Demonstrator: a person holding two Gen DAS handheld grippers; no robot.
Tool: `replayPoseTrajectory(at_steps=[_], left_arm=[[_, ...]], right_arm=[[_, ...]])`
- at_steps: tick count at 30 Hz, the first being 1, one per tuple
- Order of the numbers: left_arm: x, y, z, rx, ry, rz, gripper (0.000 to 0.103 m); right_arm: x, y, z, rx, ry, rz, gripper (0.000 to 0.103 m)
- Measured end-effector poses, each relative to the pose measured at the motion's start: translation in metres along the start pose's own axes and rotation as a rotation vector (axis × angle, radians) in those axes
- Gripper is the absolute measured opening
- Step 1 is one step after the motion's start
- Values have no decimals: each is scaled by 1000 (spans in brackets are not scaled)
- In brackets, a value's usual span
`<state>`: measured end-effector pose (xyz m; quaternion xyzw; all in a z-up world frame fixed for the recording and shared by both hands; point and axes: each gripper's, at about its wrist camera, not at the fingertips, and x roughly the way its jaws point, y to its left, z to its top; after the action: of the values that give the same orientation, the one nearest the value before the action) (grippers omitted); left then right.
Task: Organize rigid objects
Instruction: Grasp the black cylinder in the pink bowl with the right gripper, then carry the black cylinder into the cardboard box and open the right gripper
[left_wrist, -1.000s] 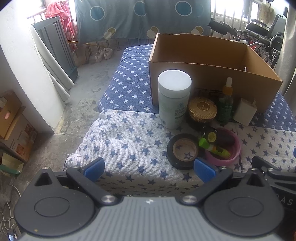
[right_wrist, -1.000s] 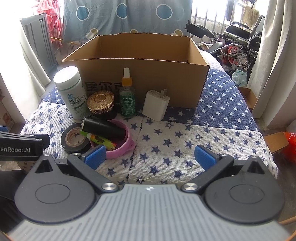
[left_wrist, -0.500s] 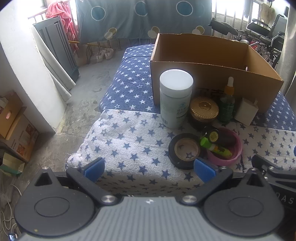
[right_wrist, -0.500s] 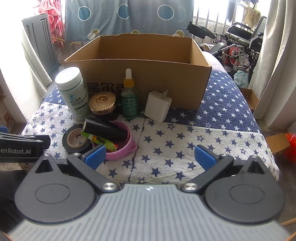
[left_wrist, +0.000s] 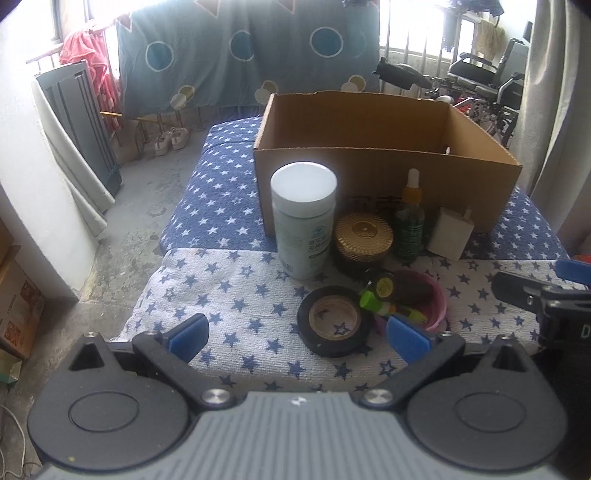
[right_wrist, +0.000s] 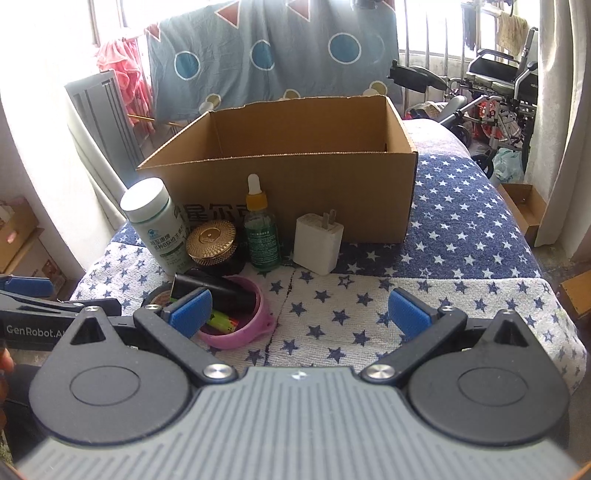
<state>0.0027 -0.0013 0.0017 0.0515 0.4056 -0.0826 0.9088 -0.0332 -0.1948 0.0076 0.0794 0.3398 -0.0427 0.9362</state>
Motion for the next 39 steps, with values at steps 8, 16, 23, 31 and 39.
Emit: replayPoseTrajectory(at_steps=[8,16,23,31,39], left_arm=[[15,-19,2,38,2,-191,83],[37,-31,4,66,74,-292,41],[52,-39,2,78,109,-311,26],[61,-45,3,96,109,-298,20],[61,-50,6,96,91,-289,36]], right_arm=[[15,-10,21,-89,11,222,80],[55,-6,40,-240,157,513,52],[89,0,45,-357,237,633,44],[113,12,45,-461,277,693,37],[122,6,47,-468,286,692,25]])
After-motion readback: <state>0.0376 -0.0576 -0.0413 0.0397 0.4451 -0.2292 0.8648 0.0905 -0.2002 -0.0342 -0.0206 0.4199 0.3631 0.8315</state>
